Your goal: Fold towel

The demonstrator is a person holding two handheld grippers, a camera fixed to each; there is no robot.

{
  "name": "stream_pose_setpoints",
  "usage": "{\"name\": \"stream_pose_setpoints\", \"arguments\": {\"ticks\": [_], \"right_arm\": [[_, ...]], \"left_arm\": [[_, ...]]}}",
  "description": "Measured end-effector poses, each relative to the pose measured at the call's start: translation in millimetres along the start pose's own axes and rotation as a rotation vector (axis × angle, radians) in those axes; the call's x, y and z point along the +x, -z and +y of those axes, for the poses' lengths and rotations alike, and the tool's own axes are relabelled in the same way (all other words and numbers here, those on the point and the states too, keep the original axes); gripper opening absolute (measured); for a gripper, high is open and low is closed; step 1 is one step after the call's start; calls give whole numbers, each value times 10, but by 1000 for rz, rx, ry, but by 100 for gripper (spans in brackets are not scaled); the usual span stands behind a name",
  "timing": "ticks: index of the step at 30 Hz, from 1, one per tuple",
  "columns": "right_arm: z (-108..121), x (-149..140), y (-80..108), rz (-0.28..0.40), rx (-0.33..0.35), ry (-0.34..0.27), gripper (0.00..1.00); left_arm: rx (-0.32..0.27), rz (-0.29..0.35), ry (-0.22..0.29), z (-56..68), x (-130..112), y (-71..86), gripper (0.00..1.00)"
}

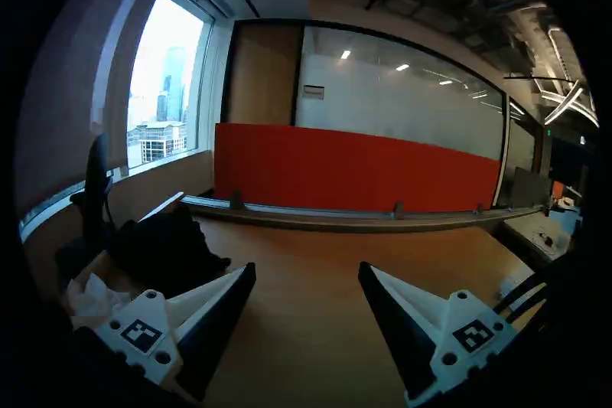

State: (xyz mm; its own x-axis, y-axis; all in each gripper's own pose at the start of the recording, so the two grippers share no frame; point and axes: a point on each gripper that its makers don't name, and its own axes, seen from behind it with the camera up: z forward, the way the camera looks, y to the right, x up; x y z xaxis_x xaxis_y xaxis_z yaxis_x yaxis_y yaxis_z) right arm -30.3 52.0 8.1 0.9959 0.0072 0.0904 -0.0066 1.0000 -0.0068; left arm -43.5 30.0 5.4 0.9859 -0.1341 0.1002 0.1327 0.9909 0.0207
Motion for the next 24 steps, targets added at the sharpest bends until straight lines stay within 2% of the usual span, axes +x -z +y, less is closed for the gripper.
{"name": "stream_pose_setpoints", "arguments": {"ticks": [9, 24], "right_arm": [[-421, 119, -93, 20, 32, -16, 97], [-568, 210, -118, 27, 28, -35, 98]], "left_arm": [[-1, 51, -10, -20, 210, 18, 100], [-10, 92, -3, -33, 276, 19, 100]]}}
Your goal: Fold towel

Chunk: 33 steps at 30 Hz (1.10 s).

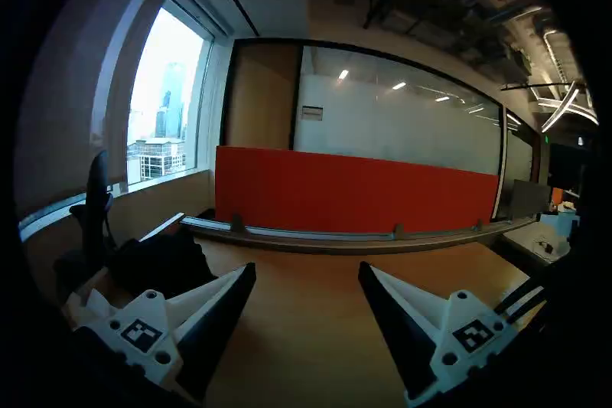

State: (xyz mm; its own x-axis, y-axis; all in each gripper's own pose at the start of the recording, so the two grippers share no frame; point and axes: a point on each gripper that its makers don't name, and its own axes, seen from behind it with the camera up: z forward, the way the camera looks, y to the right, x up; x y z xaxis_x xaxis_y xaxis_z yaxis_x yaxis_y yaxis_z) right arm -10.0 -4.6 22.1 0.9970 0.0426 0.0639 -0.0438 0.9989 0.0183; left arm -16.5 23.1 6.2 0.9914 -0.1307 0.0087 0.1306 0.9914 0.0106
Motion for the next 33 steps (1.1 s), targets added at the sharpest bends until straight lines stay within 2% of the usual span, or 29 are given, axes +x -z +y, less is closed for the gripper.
{"name": "stream_pose_setpoints", "arguments": {"ticks": [15, 27, 33], "right_arm": [[-156, 207, -19, -2, 18, -2, 98], [-368, 238, -28, 20, 18, -4, 98], [-447, 168, -64, 25, 20, -2, 97]], "left_arm": [[9, 29, 7, -23, -131, 37, 100], [19, 57, -59, -106, -438, -27, 100], [36, 74, -83, -218, -642, -88, 100]]}}
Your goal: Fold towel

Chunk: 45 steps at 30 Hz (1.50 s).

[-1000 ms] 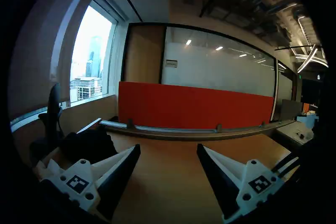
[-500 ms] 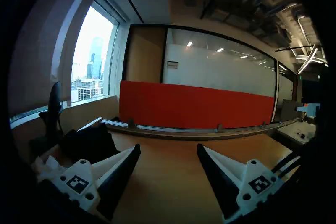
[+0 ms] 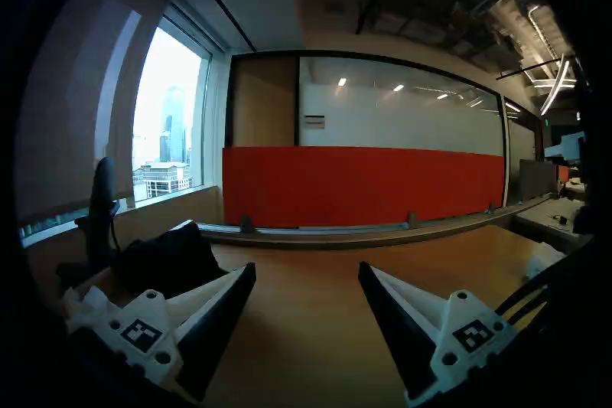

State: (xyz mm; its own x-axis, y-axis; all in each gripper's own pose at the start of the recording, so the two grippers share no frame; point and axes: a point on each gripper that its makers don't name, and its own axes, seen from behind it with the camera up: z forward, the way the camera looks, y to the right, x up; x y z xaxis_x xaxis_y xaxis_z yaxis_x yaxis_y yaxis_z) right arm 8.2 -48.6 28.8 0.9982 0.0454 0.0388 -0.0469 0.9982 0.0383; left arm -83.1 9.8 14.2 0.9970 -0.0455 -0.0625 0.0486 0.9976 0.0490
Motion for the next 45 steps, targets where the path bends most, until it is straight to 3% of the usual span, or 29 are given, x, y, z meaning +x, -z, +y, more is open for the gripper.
{"name": "stream_pose_setpoints", "arguments": {"ticks": [12, 25, 33, 45], "right_arm": [[-141, -188, -45, 8, 5, 33, 97], [-171, -342, -20, 17, 1, 52, 97], [-154, -420, -16, 17, -5, 61, 98], [-115, -385, 15, 24, -9, 62, 98]], "left_arm": [[28, 18, 8, -153, -494, -35, 100], [19, 32, 10, -103, -889, -55, 100], [20, 35, 10, -96, -1037, -83, 100], [25, 54, -13, -69, -1008, -59, 100]]}}
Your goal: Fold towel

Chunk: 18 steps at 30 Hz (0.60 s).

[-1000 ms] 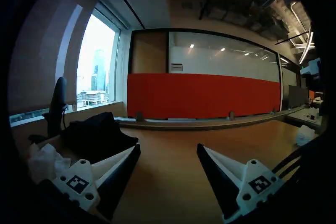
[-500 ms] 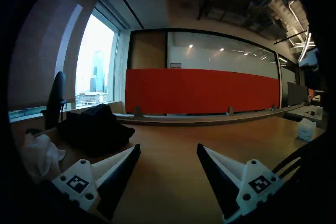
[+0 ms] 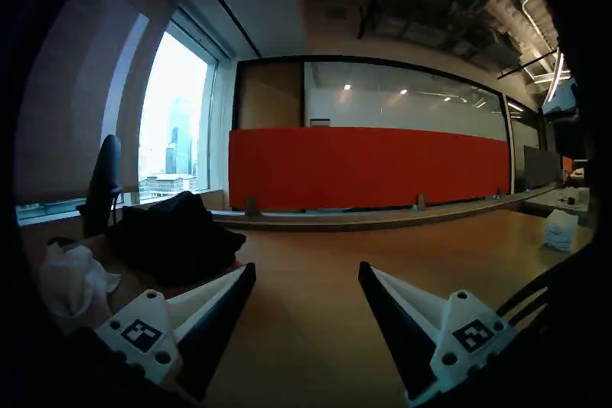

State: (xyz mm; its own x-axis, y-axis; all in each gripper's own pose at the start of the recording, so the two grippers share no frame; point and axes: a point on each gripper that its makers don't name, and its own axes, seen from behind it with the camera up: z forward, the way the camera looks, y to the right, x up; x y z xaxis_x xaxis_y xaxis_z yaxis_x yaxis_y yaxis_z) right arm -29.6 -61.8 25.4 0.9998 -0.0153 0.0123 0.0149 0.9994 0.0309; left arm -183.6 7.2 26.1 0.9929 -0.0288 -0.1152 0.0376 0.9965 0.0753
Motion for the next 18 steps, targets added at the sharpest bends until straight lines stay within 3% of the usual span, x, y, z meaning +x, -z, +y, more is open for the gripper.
{"name": "stream_pose_setpoints", "arguments": {"ticks": [18], "right_arm": [[156, 107, -29, 40, -13, 10, 98]], "left_arm": [[-4, 1, -4, 25, -45, -8, 100]]}}
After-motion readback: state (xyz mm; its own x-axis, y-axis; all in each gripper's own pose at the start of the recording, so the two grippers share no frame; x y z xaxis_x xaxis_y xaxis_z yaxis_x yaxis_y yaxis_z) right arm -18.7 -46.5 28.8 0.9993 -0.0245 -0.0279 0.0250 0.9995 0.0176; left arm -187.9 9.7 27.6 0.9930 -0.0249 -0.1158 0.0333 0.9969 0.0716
